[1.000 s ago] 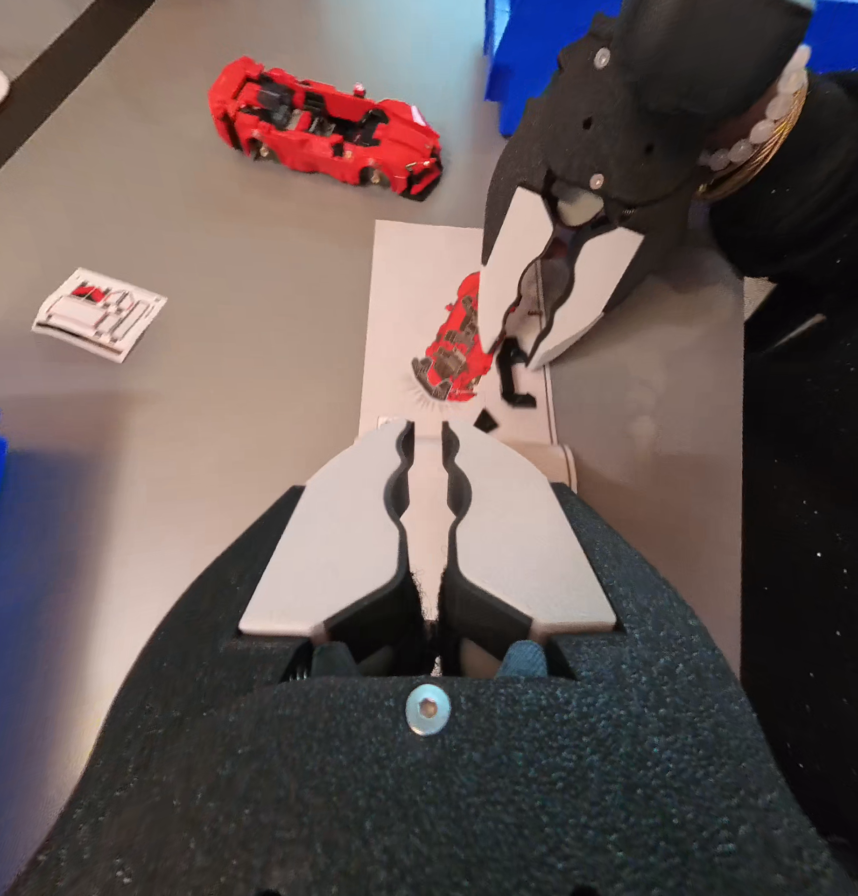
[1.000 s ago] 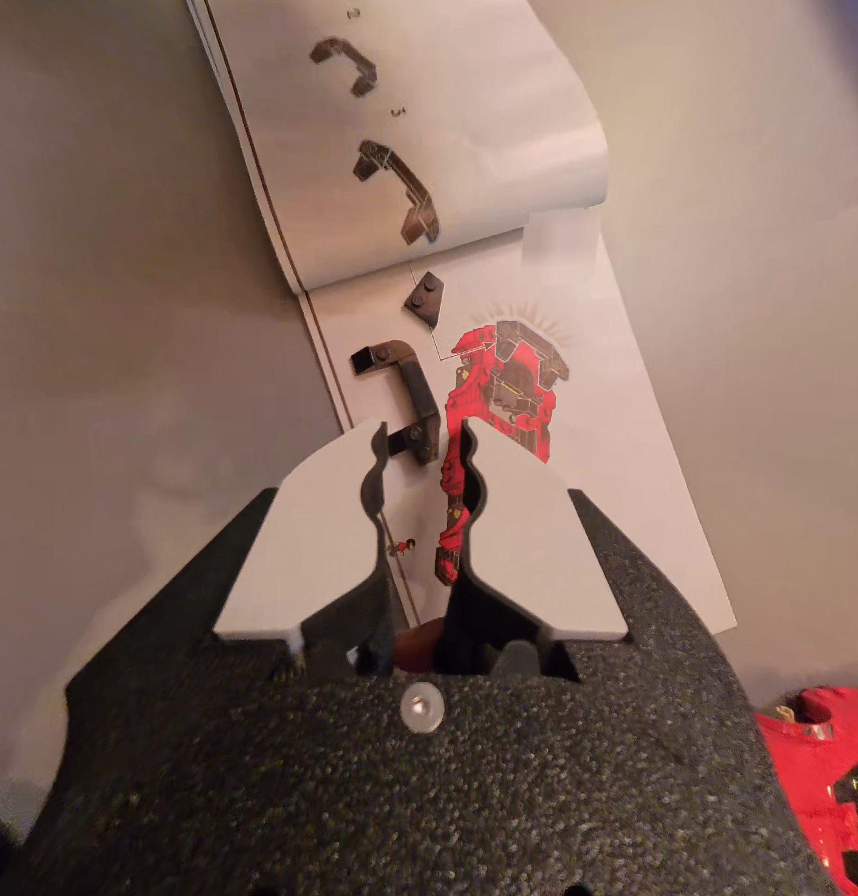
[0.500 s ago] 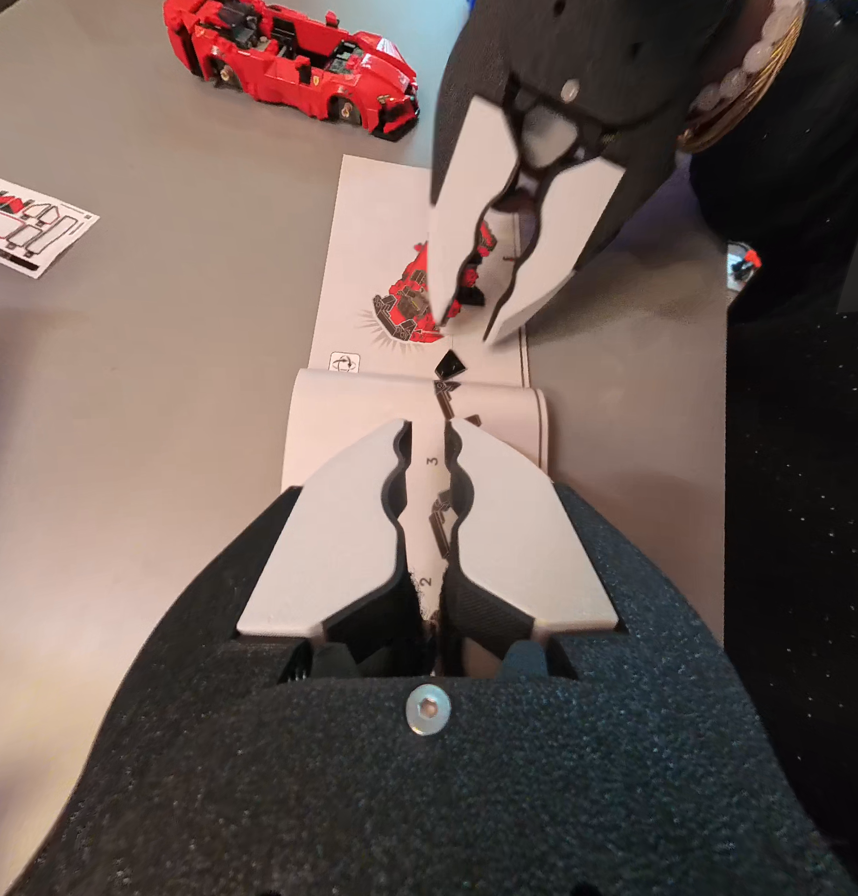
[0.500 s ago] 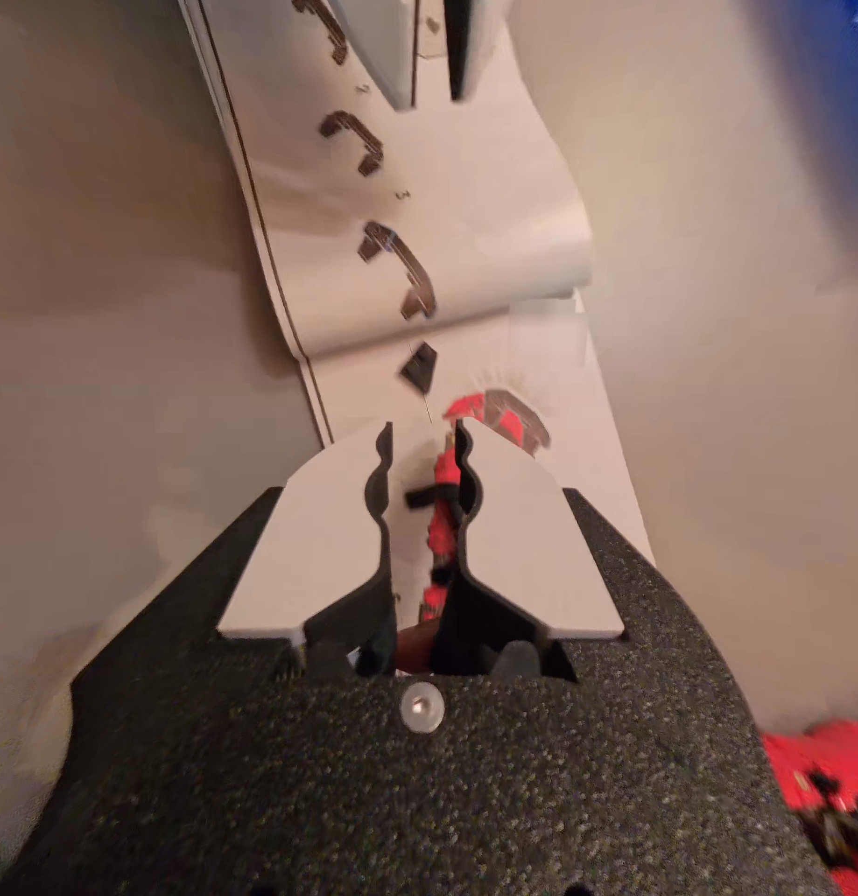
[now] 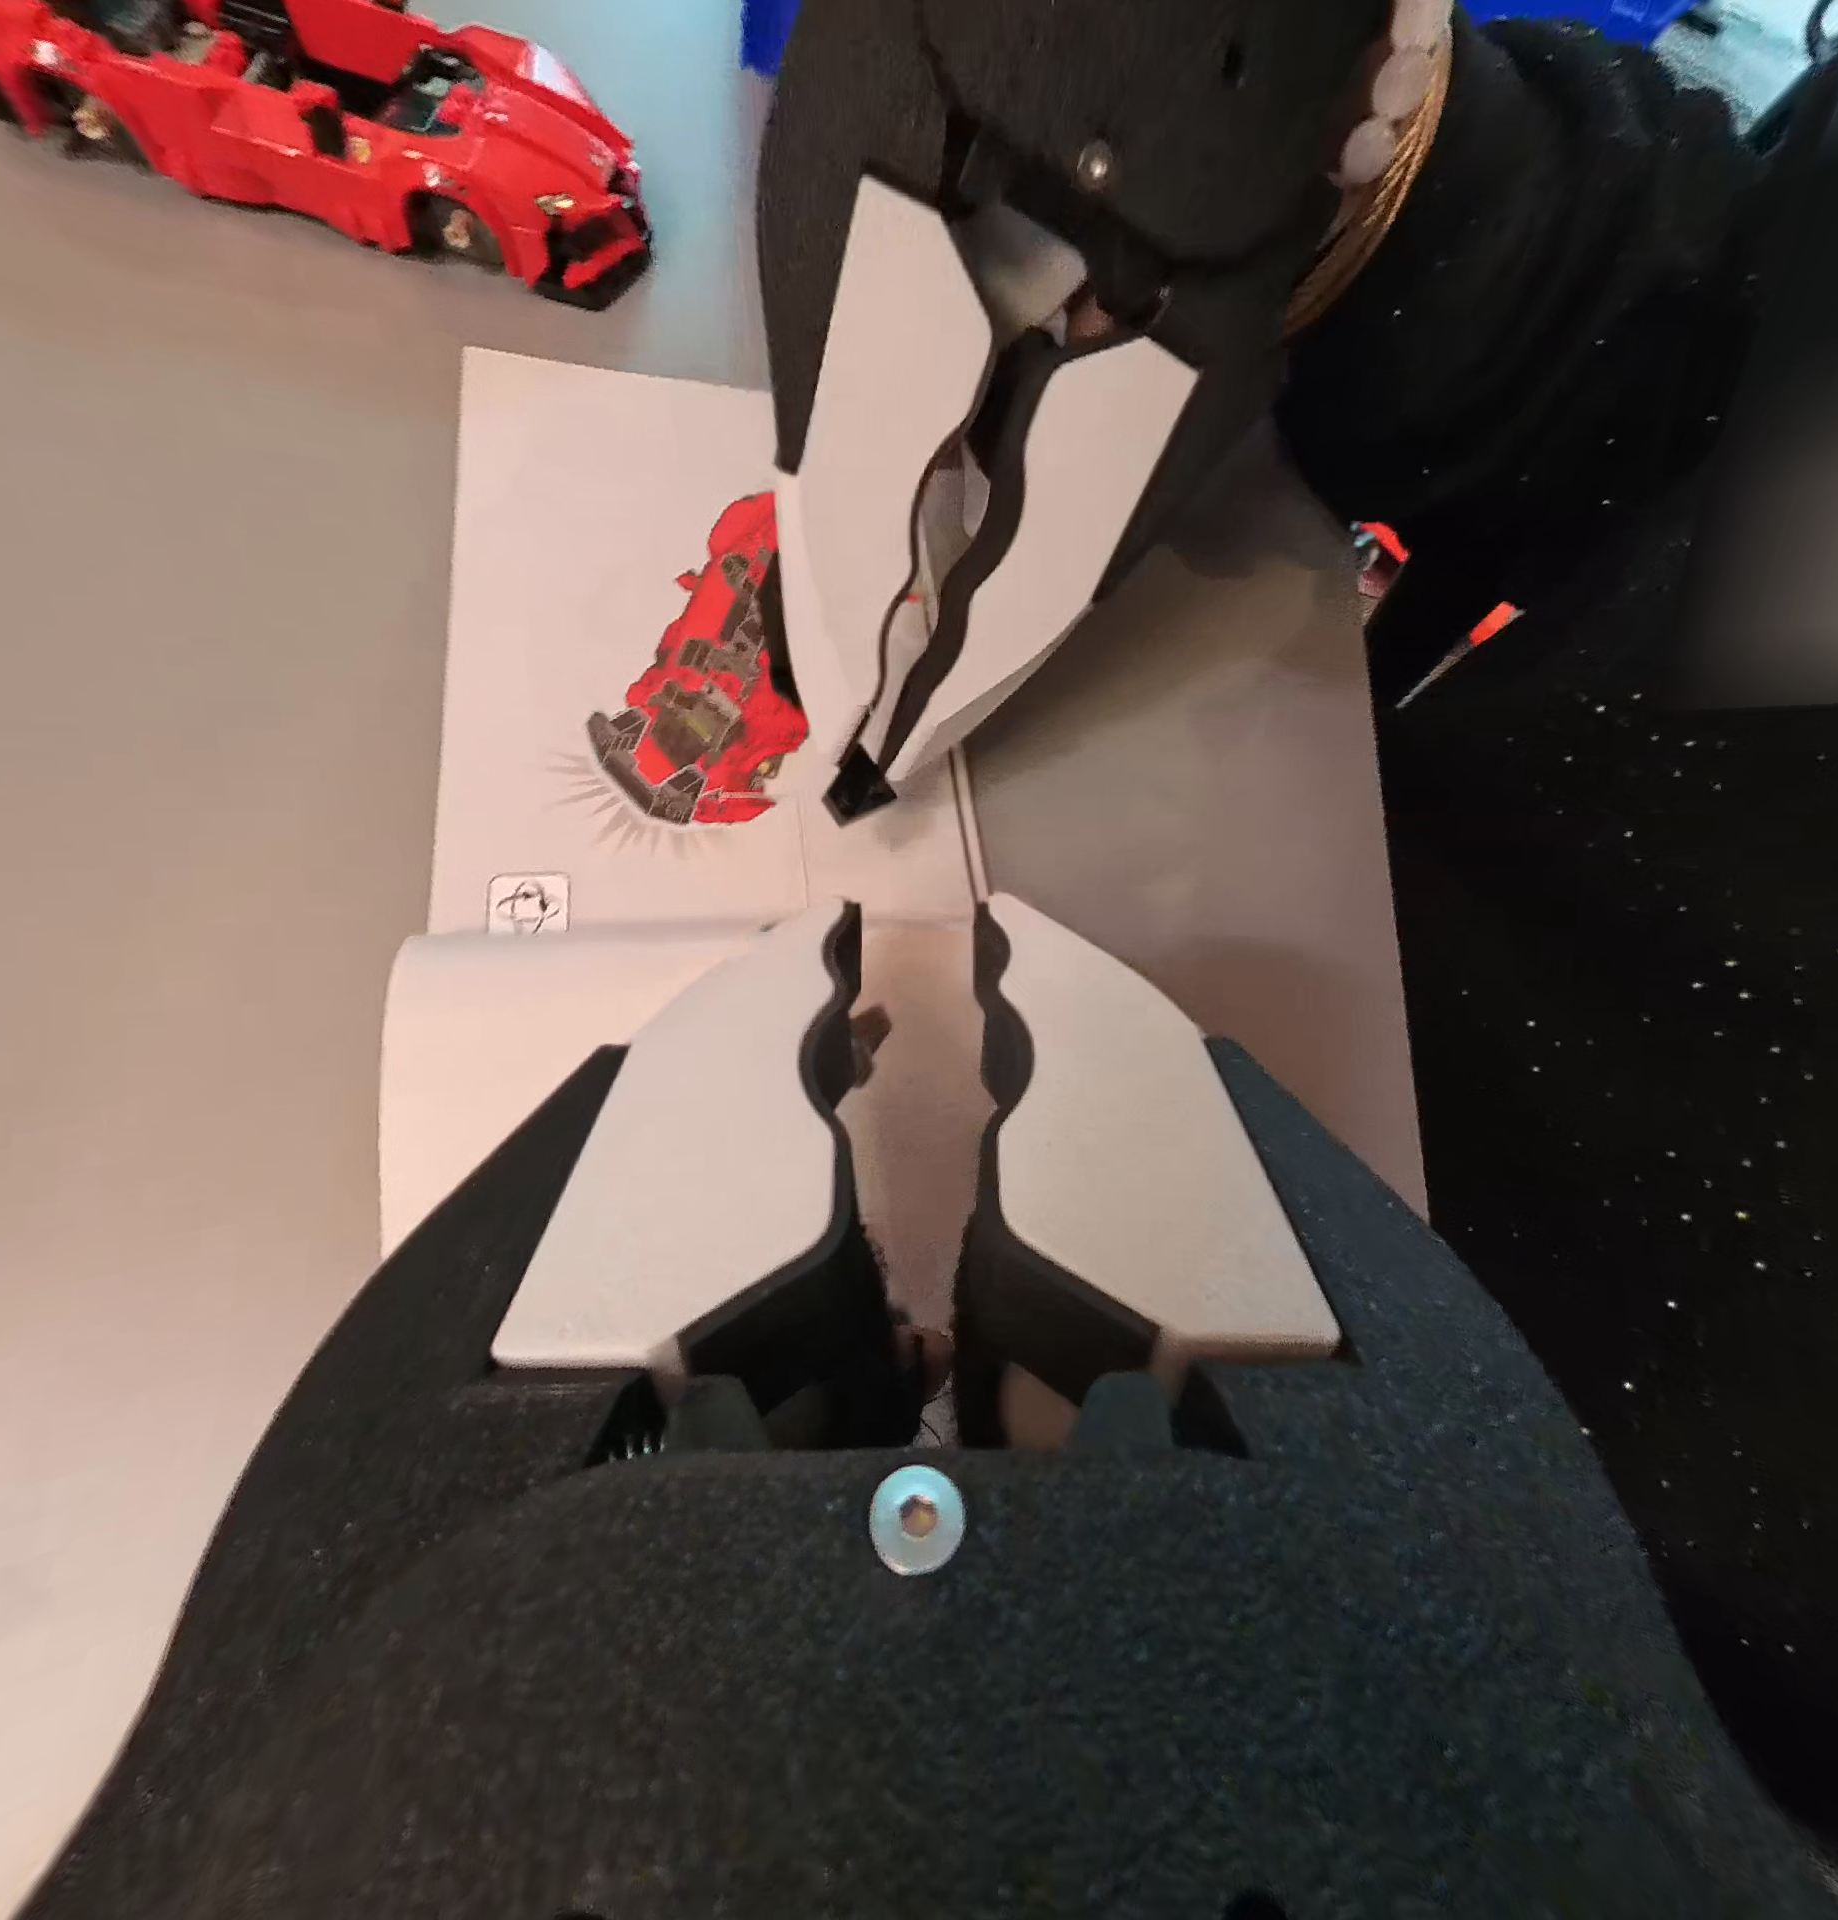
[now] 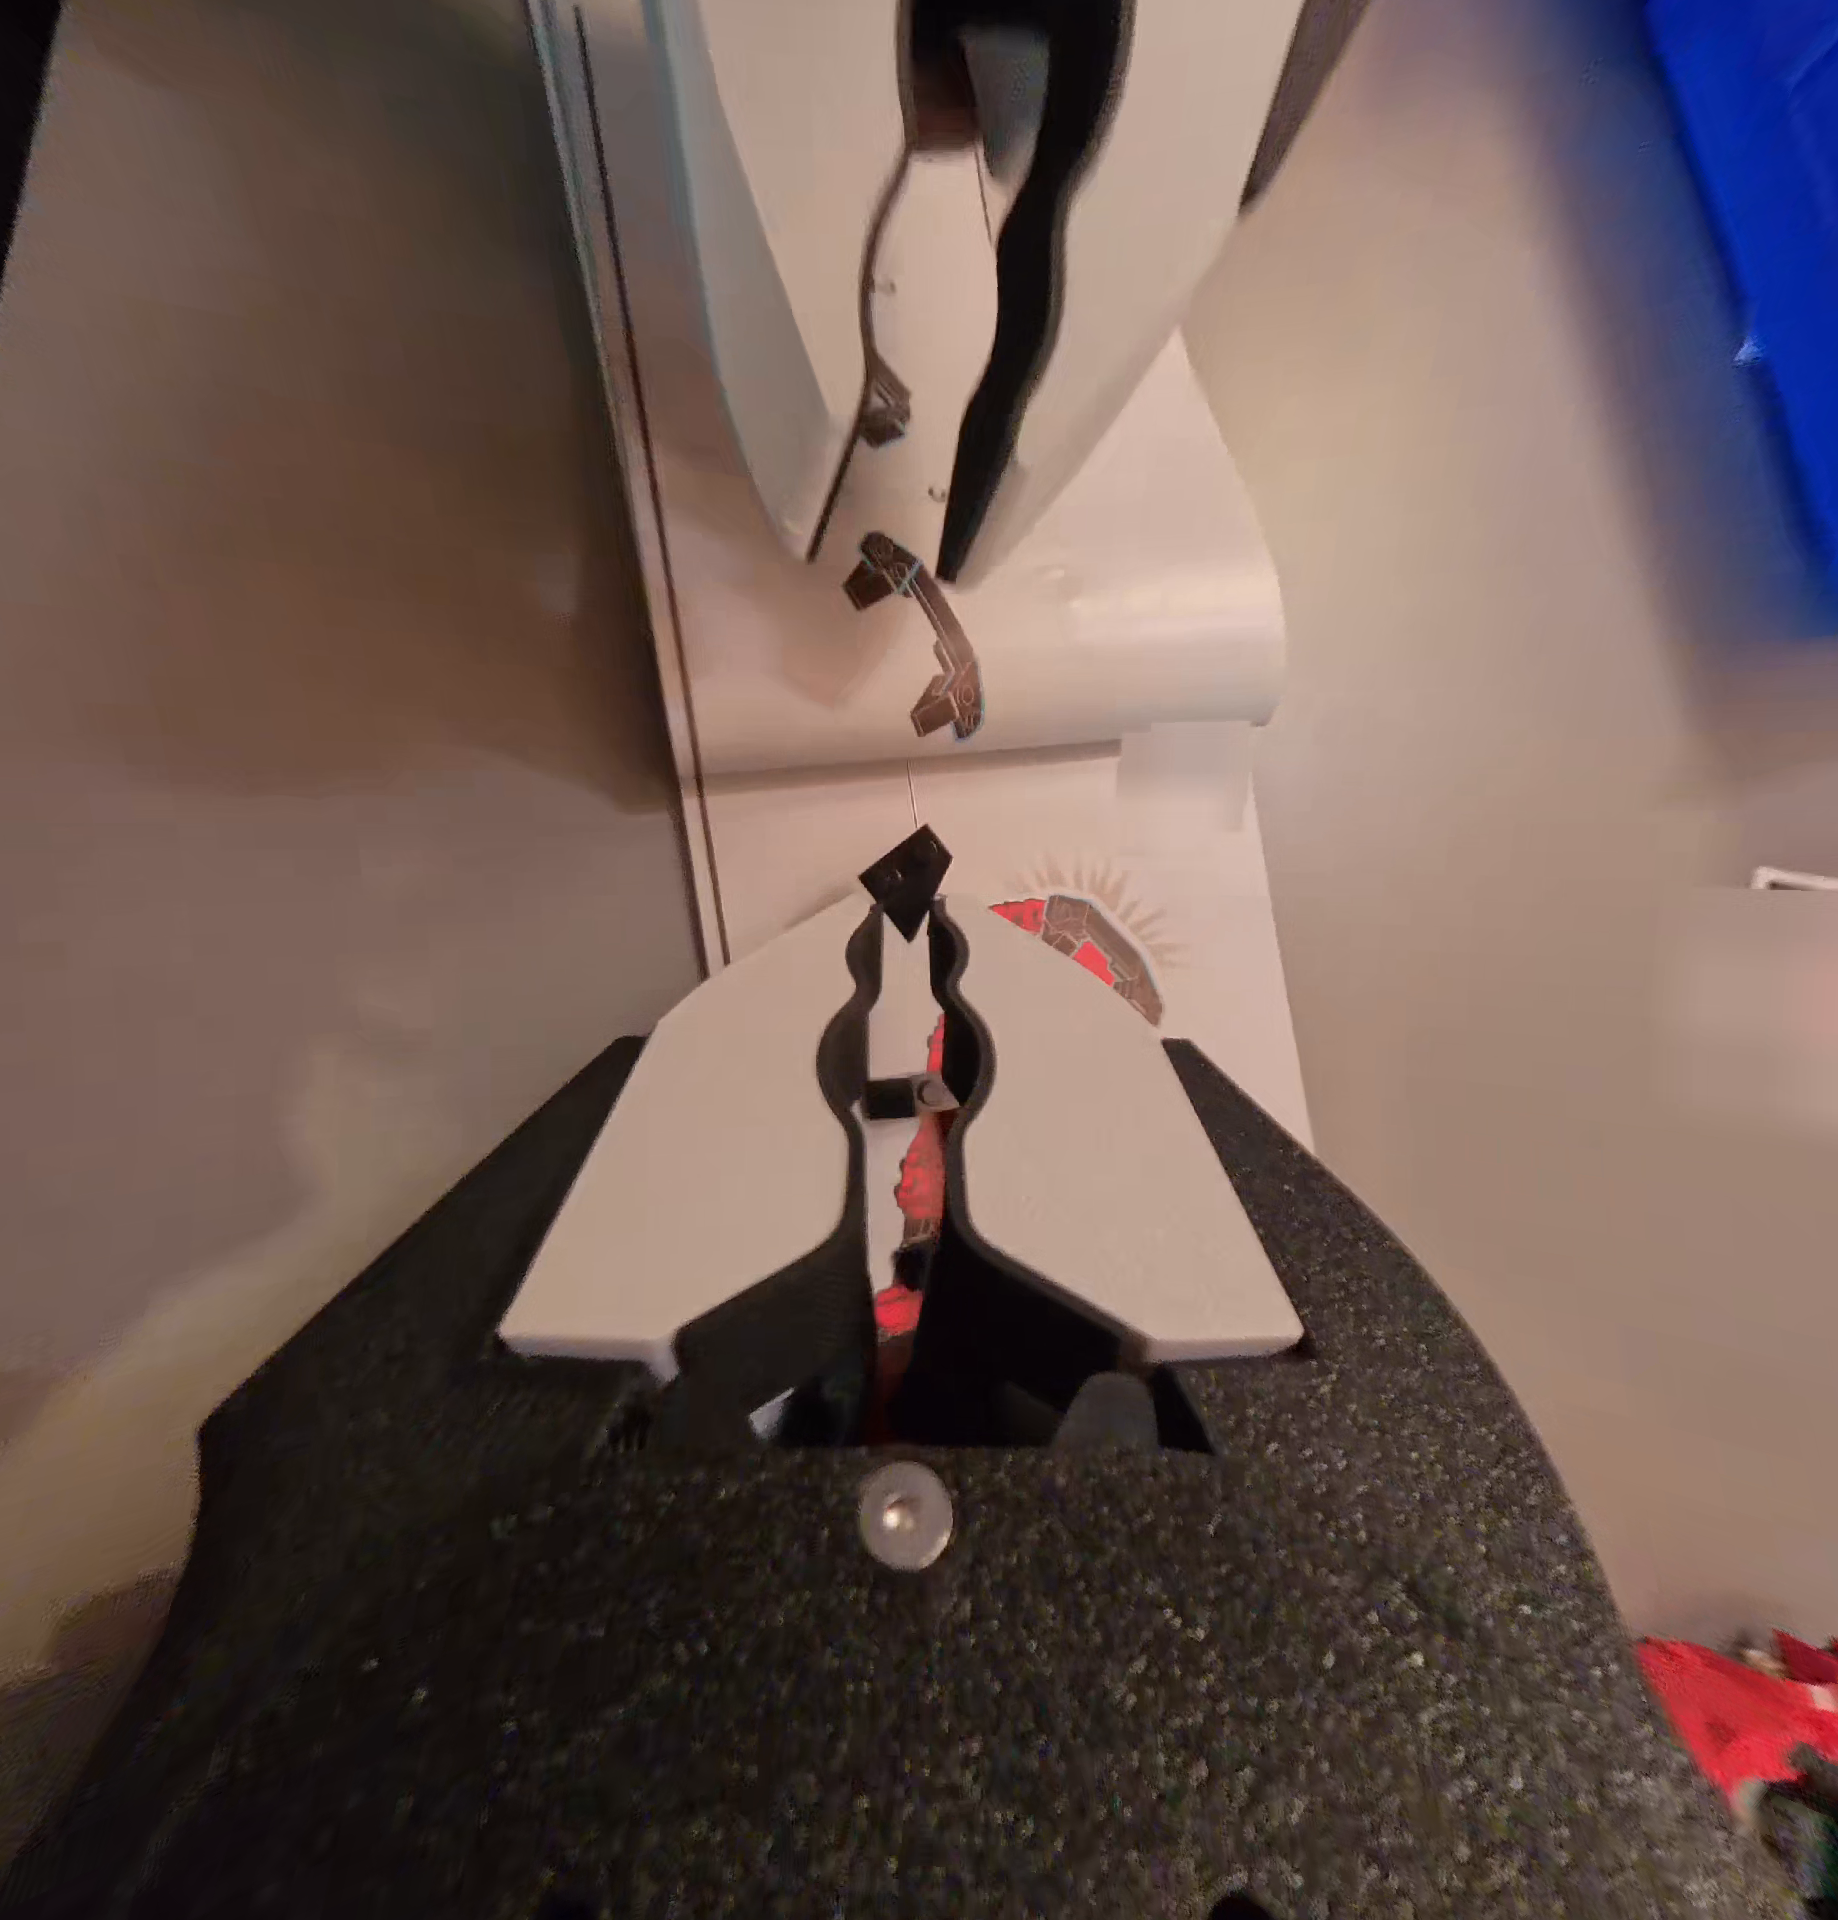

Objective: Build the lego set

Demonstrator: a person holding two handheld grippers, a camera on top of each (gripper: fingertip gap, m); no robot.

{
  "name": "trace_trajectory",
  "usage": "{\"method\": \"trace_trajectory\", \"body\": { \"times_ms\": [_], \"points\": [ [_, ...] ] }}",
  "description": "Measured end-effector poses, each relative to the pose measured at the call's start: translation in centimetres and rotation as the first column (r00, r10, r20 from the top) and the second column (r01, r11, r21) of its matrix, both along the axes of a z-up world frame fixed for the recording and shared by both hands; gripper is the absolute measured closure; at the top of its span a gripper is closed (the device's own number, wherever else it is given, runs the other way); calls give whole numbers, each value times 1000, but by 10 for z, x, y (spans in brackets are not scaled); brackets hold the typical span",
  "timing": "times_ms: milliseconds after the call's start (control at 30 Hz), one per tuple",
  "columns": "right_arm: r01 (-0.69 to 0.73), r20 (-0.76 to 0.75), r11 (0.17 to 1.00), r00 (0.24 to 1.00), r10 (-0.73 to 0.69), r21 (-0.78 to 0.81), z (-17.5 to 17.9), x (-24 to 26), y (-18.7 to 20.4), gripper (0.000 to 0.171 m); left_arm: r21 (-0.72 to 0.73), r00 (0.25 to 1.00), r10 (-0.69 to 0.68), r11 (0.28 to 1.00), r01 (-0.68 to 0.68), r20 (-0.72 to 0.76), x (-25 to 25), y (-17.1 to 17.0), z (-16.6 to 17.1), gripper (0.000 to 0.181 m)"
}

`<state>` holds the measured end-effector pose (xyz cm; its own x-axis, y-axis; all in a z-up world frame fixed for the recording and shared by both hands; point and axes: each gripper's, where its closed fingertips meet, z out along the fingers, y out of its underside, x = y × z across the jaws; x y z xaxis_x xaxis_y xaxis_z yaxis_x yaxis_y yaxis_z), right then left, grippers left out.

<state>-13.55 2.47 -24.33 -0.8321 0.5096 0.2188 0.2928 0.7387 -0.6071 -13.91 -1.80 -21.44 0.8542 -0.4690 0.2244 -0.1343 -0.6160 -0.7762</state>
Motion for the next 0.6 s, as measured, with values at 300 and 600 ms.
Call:
{"method": "trace_trajectory", "body": {
  "times_ms": [300, 600],
  "points": [
    [-152, -59, 986, 987, 148, -70, 26, 6, -8, 163, 41, 996, -65, 997, 68, -67, 7, 13, 0, 155],
    [-168, -150, 977, 978, 148, -134, 43, 1, -2, 163, 117, 996, -29, 993, 20, 81, 3, 12, 23, 159]
  ]
}}
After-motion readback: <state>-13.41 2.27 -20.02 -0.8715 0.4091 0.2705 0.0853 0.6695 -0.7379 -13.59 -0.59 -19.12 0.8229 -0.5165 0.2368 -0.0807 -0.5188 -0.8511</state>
